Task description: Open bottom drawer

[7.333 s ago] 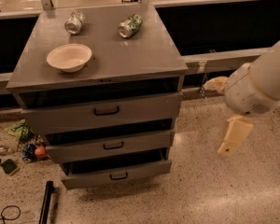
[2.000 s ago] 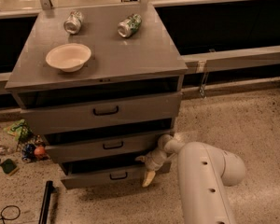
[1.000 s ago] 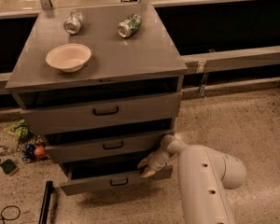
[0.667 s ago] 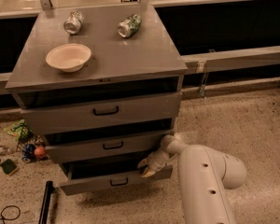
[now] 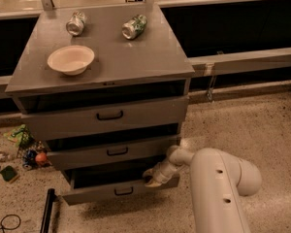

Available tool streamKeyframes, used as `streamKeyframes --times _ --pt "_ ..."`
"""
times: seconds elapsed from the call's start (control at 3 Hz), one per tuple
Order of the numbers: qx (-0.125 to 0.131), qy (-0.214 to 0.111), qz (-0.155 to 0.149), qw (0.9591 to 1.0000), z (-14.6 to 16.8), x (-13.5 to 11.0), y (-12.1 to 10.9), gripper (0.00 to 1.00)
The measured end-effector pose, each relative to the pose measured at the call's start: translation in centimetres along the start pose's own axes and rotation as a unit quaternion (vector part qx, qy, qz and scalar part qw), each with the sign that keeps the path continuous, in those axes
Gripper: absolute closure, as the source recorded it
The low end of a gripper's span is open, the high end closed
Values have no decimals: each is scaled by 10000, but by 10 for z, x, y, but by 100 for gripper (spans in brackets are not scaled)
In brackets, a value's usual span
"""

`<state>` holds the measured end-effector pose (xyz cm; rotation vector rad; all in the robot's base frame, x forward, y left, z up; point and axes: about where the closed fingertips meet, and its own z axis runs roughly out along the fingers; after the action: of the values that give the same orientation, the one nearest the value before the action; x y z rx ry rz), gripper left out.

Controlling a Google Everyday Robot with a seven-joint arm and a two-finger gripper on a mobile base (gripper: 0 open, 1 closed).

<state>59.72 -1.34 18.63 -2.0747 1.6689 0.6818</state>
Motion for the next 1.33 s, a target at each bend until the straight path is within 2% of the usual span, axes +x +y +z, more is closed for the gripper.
streamKeyframes --times 0.33,0.67,1.0,1.33 --pt "-7 -1 20 10000 1 -1 2 15" --pt "-108 -19 307 9995 10 -14 36 0" --pt "267 -17 954 9951 -3 -37 49 0" --pt "112 -44 1663 9860 19 -64 120 22"
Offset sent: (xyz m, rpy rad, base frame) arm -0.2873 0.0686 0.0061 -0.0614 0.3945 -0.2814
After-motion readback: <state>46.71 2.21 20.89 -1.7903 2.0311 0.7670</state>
